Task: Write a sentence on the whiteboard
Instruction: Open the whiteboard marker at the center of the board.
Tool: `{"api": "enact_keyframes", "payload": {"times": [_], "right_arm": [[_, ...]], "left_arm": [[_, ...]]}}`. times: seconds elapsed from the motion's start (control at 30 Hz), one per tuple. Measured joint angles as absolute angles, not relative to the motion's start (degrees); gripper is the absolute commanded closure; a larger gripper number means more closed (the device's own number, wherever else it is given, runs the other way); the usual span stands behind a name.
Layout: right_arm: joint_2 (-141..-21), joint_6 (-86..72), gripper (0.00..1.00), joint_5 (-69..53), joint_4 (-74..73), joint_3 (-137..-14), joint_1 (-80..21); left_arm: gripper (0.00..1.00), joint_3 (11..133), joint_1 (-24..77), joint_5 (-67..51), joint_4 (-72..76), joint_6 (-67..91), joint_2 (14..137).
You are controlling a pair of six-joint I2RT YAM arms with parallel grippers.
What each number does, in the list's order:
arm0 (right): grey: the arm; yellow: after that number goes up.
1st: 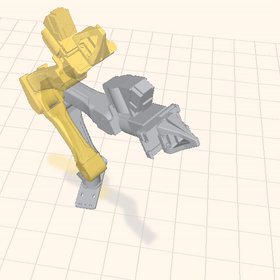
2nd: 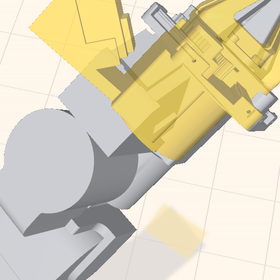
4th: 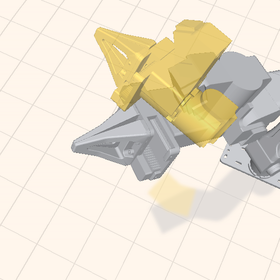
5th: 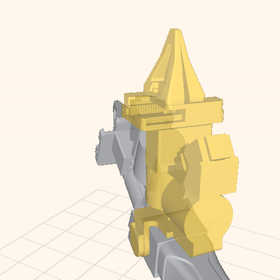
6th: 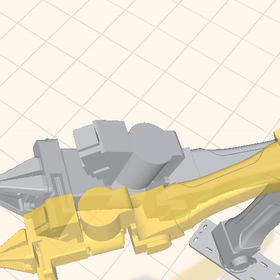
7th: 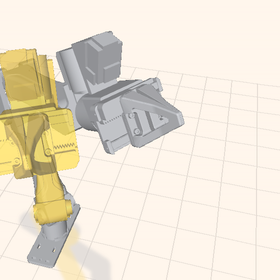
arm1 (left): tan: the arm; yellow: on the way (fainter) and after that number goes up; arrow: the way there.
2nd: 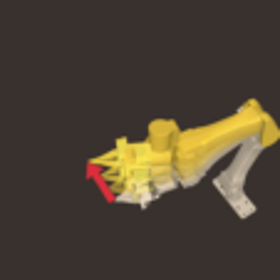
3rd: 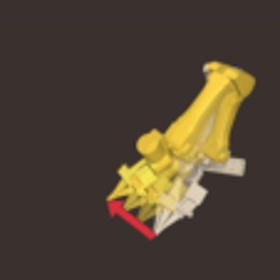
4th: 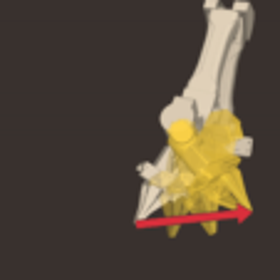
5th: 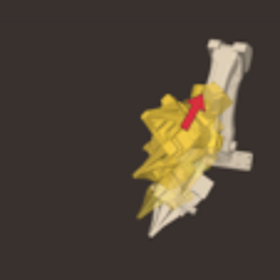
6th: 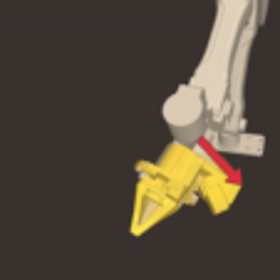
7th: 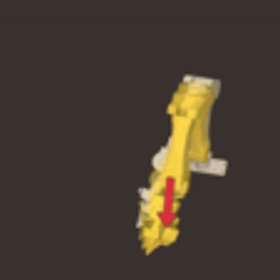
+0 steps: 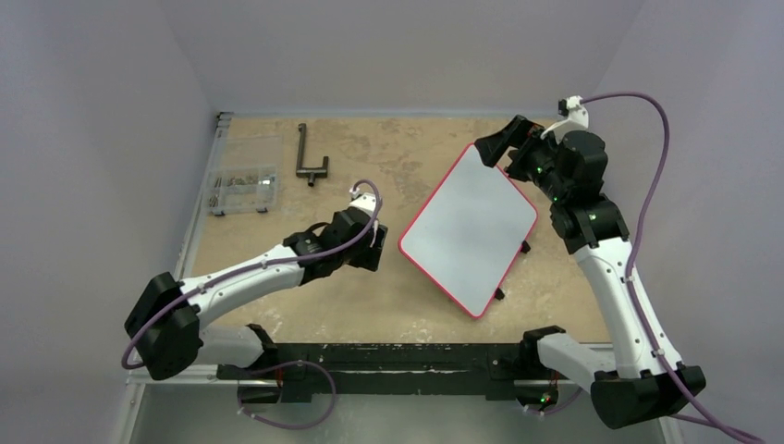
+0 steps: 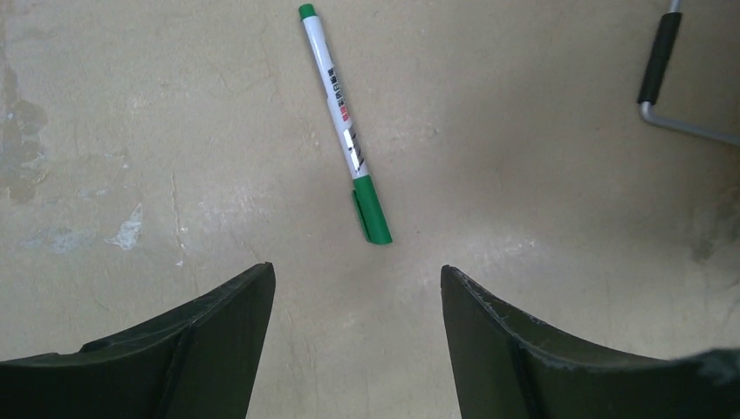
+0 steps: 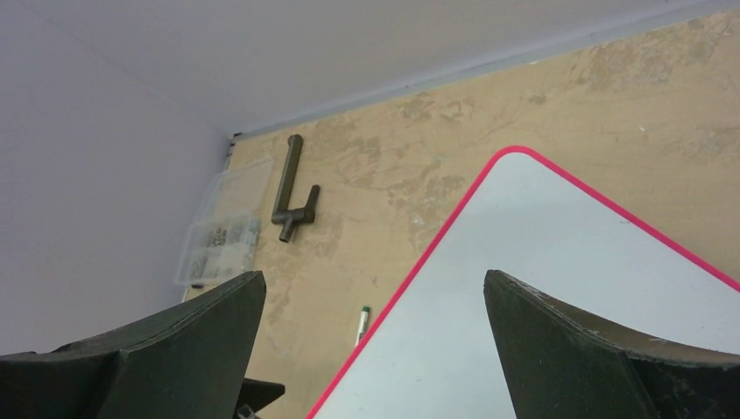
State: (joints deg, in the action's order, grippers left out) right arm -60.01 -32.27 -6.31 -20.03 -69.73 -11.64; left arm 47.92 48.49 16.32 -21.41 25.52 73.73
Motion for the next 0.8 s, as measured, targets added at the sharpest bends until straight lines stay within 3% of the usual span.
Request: {"api": "enact_keyframes", "payload": {"times": [0.37,0.8], "right_arm": [[-60.4,-30.5,0.01,-5.1,-22.5,-69.7,-14.5],[-60.4,-29.8,0.01,-5.0,-22.7,-69.7,-15.1]], "left_arm": [[0.46,48.4,48.5,18.9,-15.9,26.6,87.9],[0.64,50.8,48.5,19.6,-12.9,26.9,94.0]]}}
